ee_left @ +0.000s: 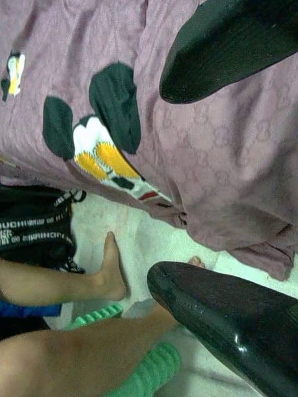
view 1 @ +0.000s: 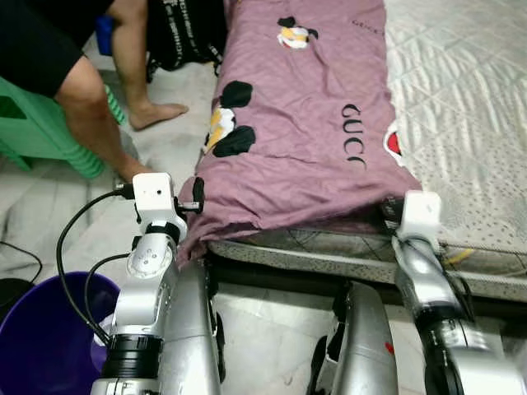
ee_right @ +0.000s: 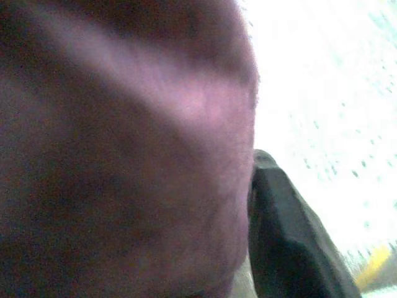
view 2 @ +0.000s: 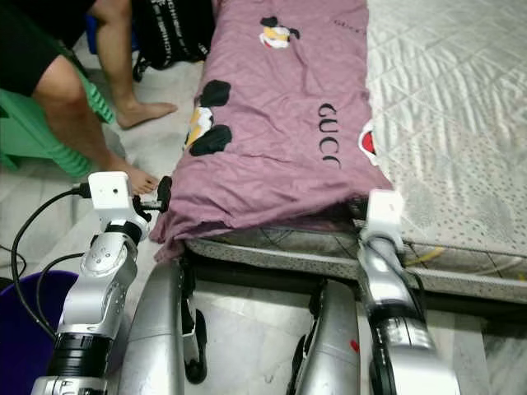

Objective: Clean up the room

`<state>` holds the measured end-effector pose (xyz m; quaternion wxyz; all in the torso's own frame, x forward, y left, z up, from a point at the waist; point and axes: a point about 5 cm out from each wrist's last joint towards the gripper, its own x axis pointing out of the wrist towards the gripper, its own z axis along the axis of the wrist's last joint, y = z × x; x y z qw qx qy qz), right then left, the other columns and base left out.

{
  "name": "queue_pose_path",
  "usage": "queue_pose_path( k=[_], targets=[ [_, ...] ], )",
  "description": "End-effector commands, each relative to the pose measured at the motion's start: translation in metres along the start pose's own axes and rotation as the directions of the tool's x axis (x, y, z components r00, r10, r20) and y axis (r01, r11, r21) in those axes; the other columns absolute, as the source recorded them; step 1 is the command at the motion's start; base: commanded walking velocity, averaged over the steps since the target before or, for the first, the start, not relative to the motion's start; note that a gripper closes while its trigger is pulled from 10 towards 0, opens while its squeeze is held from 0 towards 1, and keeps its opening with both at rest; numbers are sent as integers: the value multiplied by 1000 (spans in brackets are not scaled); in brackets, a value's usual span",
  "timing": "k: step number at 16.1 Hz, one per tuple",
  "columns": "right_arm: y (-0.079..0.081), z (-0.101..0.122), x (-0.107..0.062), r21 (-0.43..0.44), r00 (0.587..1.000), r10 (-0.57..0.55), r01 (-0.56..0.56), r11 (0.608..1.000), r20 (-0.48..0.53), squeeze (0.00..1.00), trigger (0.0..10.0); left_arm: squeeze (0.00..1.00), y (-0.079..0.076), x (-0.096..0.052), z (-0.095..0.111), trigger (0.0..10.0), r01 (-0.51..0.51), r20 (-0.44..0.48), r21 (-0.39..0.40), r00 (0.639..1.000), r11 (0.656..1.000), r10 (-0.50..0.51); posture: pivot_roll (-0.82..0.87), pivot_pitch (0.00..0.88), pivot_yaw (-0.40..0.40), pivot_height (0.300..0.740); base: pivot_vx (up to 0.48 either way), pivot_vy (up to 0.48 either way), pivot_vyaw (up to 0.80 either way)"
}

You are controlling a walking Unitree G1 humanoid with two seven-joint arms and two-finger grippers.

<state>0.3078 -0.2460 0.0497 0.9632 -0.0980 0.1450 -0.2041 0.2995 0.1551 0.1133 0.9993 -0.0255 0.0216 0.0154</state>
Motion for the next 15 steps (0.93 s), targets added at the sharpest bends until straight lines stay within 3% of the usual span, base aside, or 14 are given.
queue_pose_path(
  k=[1, 2, 7, 11, 12, 13, 14, 15],
  targets=[
    [-17, -6, -3, -15, 999, -37, 36, 999, -14, 0, 2039, 0, 2, 0, -3, 10000, -11, -8, -8, 1000, 1000, 11, 68, 149, -5, 546, 0, 0, 0],
    [-22, -14, -10, -17, 999, -37, 36, 999, -17, 0, 157, 0, 2, 0, -4, 10000, -11, -9, -11, 1000, 1000, 11, 54, 148, -7, 546, 0, 0, 0],
    [-34, -31, -41, -60, 998, 24, -28, 998, -59, 0, 0, 0, 0, 4, -7, 10000, -1, -13, -18, 1000, 1000, 1, 23, 139, 1, 546, 0, 0, 0],
    [-51, -52, -46, -92, 980, 21, -40, 995, -198, 0, 0, 0, 1, 7, -8, 10000, 2, -16, -15, 1000, 1000, -2, 15, 128, 1, 546, 0, 0, 0],
    [-51, -52, -49, -88, 973, 52, -73, 993, -226, 0, 3725, 0, 1, 8, -8, 10000, 2, -17, -14, 1000, 1000, -2, 14, 125, 0, 546, 0, 0, 0],
    [-46, -57, -51, -82, 959, 106, -132, 988, -263, 0, 10000, 0, 1, 8, -9, 10000, 2, -18, -13, 1000, 1000, -2, 13, 122, 1, 546, 0, 0, 0],
    [-41, -59, -55, -70, 945, 158, -186, 980, -288, 0, 10000, 0, 1, 9, -9, 10000, 2, -19, -12, 1000, 1000, -2, 12, 119, 1, 546, 0, 0, 0],
    [-35, -61, -59, -64, 921, 233, -265, 962, -312, 1000, 10000, 0, 2, 9, -9, 10000, 2, -19, -12, 1000, 1000, -2, 12, 119, 1, 546, 0, 0, 0]
  ],
)
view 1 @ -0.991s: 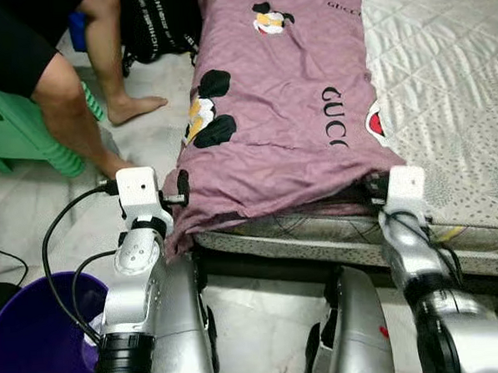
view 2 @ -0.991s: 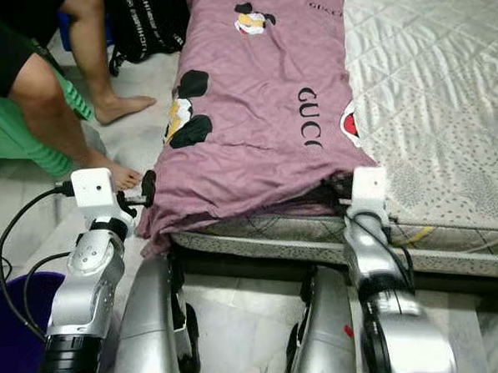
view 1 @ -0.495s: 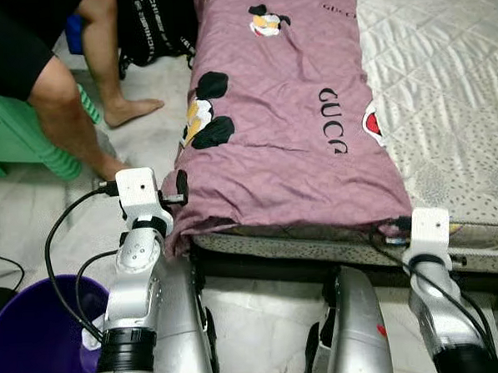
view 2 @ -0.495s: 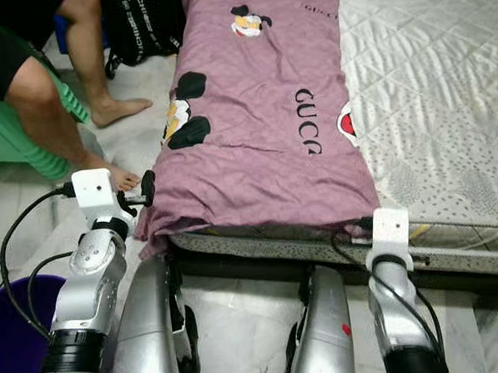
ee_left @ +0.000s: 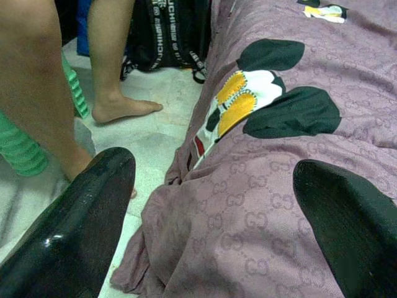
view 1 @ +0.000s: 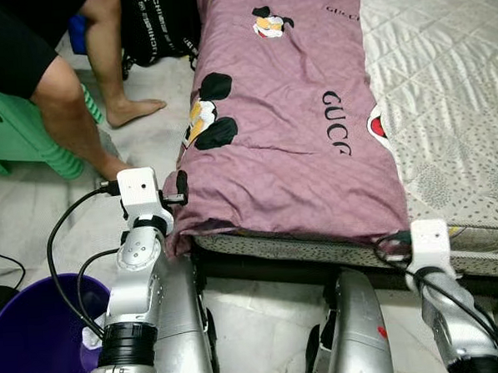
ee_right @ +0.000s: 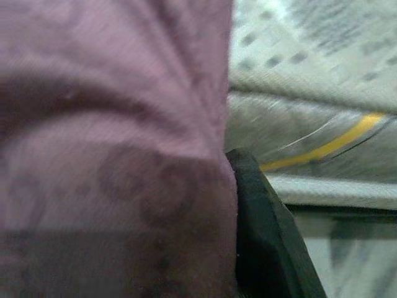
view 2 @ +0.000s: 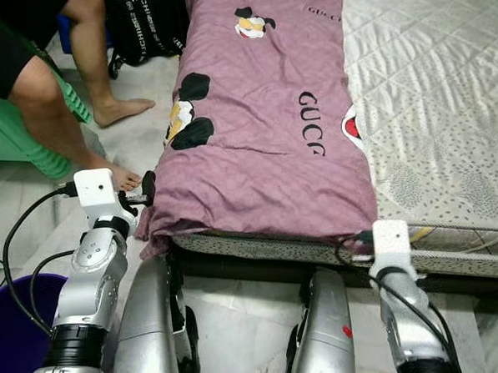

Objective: Clean up the room

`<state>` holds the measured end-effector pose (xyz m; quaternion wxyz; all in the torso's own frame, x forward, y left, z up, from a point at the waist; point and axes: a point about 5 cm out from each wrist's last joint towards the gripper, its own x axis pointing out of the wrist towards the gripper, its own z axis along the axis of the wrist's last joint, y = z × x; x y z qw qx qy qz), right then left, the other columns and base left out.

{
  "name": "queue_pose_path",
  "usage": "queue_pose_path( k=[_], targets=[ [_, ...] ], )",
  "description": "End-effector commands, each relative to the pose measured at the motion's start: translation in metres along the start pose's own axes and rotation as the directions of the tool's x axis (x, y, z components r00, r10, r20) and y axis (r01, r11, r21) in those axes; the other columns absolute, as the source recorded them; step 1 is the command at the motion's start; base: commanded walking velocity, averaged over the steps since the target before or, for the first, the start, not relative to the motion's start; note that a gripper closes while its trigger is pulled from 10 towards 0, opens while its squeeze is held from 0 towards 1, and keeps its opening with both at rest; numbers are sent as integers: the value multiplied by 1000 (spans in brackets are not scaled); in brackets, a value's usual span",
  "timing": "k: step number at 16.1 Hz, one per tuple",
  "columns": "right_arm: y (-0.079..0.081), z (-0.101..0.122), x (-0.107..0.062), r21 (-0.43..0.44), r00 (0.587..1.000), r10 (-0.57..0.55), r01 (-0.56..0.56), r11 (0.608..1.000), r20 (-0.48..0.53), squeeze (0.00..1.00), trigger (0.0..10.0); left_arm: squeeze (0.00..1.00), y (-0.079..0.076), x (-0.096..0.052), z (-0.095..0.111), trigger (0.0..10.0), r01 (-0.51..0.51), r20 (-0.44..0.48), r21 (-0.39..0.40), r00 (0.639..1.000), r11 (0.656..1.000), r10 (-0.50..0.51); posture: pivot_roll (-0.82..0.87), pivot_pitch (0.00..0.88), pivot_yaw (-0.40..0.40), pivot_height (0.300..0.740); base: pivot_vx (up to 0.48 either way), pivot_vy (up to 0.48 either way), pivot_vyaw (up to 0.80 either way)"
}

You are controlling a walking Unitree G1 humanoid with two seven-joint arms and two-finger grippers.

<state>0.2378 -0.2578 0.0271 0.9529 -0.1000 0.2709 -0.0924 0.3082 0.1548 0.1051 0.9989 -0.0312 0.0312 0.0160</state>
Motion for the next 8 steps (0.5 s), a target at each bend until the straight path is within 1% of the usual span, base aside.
queue_pose_path(
  k=[1, 2, 4, 5, 6, 7, 8],
  targets=[
    [2, -19, -7, -7, 993, 74, -75, 997, -91, 1000, 10000, 0, 3, 1, 0, 10000, 3, 1, 1, 1000, 1000, -3, 11, 113, 2, 546, 0, 0, 0],
    [2, -19, -11, -34, 991, 109, -112, 993, -80, 1000, 10000, 0, 3, 2, 0, 10000, 3, 3, 1, 1000, 1000, -3, 9, 109, 0, 546, 0, 0, 0],
    [-1, -19, -17, -71, 990, 123, -128, 989, -70, 1000, 10000, 0, 4, 3, 0, 10000, 3, 3, 1, 1000, 1000, -3, 9, 109, 0, 546, 0, 0, 0],
    [-5, -23, -26, -115, 987, 140, -149, 982, -79, 1000, 10000, 0, 4, 3, -1, 10000, 5, 0, 1, 1000, 1000, -5, 1, 105, -1, 546, 0, 0, 0],
    [-10, -26, -34, -138, 986, 145, -155, 978, -78, 1000, 10000, 0, 3, 3, -2, 10000, 8, -2, 1, 1000, 1000, -8, -5, 104, 0, 546, 0, 0, 0],
    [-14, -27, -40, -163, 988, 141, -150, 975, -65, 1000, 10000, 0, 3, 3, -2, 10000, 10, -2, 1, 1000, 1000, -10, -8, 106, 0, 546, 0, 0, 0],
    [-22, -22, -43, -193, 995, 94, -95, 976, -17, 1000, 10000, 0, 2, 3, -2, 10000, 12, -2, 0, 1000, 1000, -12, -10, 107, 2, 546, 0, 0, 0]
  ],
)
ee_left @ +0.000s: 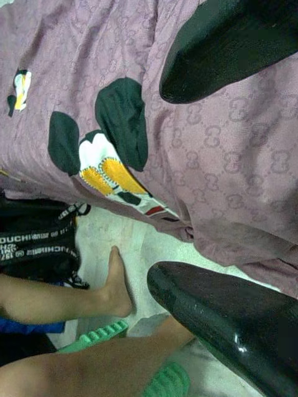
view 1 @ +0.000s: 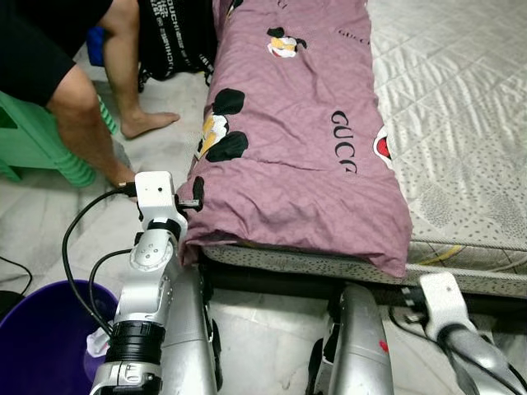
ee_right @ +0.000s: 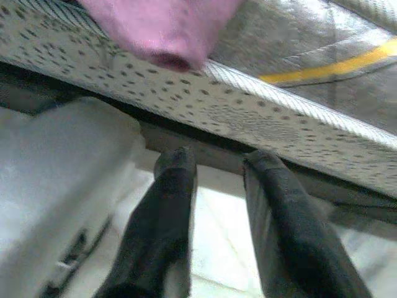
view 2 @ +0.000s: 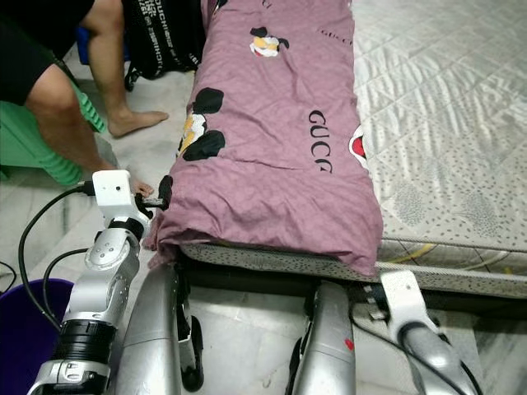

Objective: Clean up the room

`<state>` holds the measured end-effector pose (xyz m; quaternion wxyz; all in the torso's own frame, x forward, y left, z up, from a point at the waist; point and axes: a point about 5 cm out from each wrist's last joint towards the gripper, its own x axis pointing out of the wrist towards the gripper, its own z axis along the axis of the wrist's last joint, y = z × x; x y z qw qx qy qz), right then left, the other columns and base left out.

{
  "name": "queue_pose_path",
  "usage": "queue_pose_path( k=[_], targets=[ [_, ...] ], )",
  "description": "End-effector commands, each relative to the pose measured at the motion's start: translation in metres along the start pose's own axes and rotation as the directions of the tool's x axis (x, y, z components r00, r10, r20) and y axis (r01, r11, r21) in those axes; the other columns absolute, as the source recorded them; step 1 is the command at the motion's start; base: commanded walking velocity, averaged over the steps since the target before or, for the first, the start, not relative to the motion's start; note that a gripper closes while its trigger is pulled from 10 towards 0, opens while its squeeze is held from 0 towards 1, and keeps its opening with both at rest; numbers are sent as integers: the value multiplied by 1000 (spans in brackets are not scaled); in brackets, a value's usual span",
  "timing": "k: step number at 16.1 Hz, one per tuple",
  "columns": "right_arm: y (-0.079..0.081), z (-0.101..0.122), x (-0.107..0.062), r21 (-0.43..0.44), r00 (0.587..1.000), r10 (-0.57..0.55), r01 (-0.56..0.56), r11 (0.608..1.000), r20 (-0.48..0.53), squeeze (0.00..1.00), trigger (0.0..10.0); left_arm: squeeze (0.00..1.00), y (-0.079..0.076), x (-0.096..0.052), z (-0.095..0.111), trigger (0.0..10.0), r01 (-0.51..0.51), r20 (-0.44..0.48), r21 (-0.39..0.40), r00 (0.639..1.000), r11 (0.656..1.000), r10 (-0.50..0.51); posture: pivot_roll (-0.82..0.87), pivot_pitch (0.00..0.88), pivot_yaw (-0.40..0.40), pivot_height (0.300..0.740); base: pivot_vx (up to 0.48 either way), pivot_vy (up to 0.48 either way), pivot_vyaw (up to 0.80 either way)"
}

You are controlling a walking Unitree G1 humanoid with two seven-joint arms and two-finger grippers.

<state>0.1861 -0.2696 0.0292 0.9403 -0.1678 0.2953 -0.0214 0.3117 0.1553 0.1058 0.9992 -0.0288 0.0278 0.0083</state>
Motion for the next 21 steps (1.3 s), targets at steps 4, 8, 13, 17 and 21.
queue_pose_path(
  k=[4, 8, 13, 17, 21],
  targets=[
    [-32, 102, 8, 31, 876, -235, 245, 969, 422, 1000, 10000, 0, -3, 2, -1, 10000, 13, -6, -9, 1000, 1000, -13, -10, 102, 16, 546, 0, 0, 0],
    [25, 162, 29, 98, 822, -34, -26, 995, 569, 1000, 10000, 0, -1, 4, 2, 10000, 3, 7, -14, 1000, 1000, -3, 0, 99, 15, 546, 0, 0, 0],
    [105, 158, 73, 172, 926, 184, -251, 953, 329, 1000, 10000, 0, -6, 5, 5, 10000, 0, 21, -24, 1000, 1000, 0, 38, 84, 4, 546, 0, 0, 0],
    [81, 132, 92, 455, 984, 154, -180, 872, 93, 1000, 10000, 0, 3, 4, 2, 10000, -29, 18, -20, 999, 999, 30, 34, 83, -9, 546, 0, 0, 0],
    [45, 91, 89, 472, 997, 73, -57, 880, -15, 1000, 10000, 0, 3, 4, 1, 10000, -33, 14, -22, 999, 999, 34, 15, 81, -6, 546, 0, 0, 0]
  ],
)
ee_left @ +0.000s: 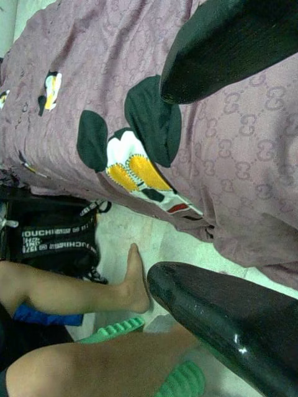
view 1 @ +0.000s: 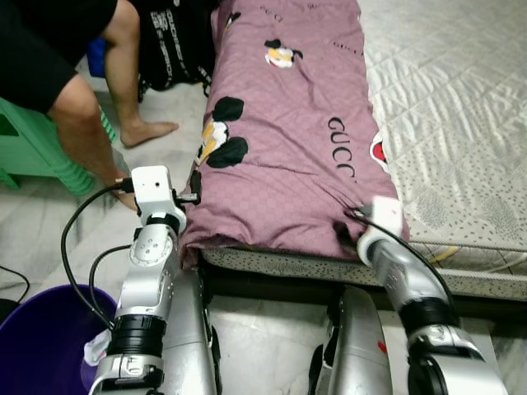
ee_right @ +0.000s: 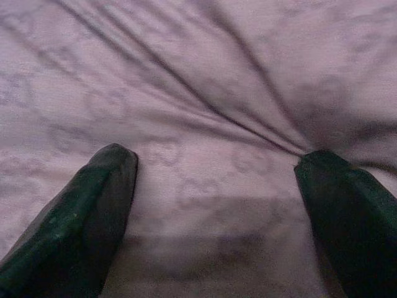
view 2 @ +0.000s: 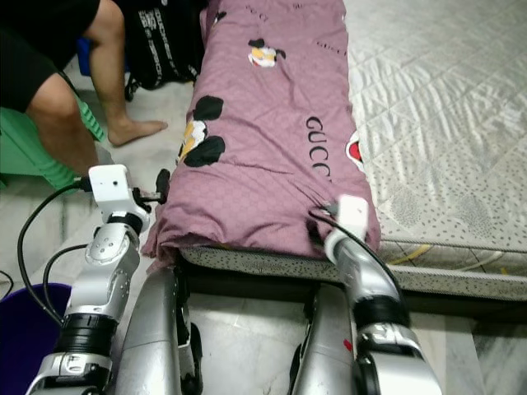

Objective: Clean up the room

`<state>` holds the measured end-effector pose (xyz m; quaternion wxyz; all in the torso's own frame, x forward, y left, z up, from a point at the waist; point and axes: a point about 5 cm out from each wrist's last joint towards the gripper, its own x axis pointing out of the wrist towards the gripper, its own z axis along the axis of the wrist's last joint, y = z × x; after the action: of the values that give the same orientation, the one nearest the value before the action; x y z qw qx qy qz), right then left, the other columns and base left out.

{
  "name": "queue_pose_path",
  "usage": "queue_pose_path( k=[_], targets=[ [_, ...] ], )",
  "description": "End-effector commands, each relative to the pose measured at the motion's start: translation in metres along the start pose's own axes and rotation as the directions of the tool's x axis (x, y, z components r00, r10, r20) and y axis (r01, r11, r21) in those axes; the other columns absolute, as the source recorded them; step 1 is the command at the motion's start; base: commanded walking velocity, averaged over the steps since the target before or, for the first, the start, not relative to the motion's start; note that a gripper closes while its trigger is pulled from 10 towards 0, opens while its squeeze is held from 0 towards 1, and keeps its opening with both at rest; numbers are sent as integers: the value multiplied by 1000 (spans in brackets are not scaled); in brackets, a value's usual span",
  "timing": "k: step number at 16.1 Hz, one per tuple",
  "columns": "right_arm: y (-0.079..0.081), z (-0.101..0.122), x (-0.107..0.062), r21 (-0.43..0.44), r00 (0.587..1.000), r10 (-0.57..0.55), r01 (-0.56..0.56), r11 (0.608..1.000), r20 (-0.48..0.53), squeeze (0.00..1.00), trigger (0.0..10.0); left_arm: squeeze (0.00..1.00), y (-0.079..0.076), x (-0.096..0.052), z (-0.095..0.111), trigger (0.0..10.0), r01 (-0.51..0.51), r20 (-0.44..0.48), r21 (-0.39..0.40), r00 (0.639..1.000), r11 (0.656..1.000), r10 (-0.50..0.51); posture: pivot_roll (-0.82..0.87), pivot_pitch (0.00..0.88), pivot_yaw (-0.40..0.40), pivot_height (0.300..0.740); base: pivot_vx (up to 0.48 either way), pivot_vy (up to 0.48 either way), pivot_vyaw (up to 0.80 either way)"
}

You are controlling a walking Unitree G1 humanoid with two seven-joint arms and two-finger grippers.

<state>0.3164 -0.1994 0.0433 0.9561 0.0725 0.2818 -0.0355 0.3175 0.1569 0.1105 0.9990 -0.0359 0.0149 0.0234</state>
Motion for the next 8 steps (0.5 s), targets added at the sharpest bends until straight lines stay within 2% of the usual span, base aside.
queue_pose_path(
  k=[1, 4, 5, 6, 8],
  targets=[
    [-24, -10, -5, 17, 996, -85, 85, 996, -20, 1000, 10000, 0, 2, -1, -4, 10000, -4, -13, -6, 1000, 1000, 4, 10, 78, -2, 546, 0, 0, 0],
    [-50, -3, -16, -31, 977, -191, 194, 980, 90, 1000, 10000, 0, 0, 4, -2, 10000, 6, -7, -4, 1000, 1000, -6, -1, 64, 7, 546, 0, 0, 0],
    [-53, 1, -20, -28, 969, -205, 210, 977, 136, 1000, 10000, 0, 1, 4, -2, 10000, 7, -4, -4, 1000, 1000, -7, -4, 58, 9, 546, 0, 0, 0],
    [-51, 14, -28, -20, 946, -204, 216, 976, 252, 1000, 10000, 0, 0, 5, -1, 10000, 8, 0, -4, 1000, 1000, -8, -4, 49, 11, 546, 0, 0, 0],
    [-39, 33, -36, -29, 906, -152, 178, 984, 394, 1000, 10000, 0, -1, 6, 1, 10000, 10, 13, -8, 1000, 1000, -10, -6, 33, 18, 546, 0, 0, 0]
  ],
)
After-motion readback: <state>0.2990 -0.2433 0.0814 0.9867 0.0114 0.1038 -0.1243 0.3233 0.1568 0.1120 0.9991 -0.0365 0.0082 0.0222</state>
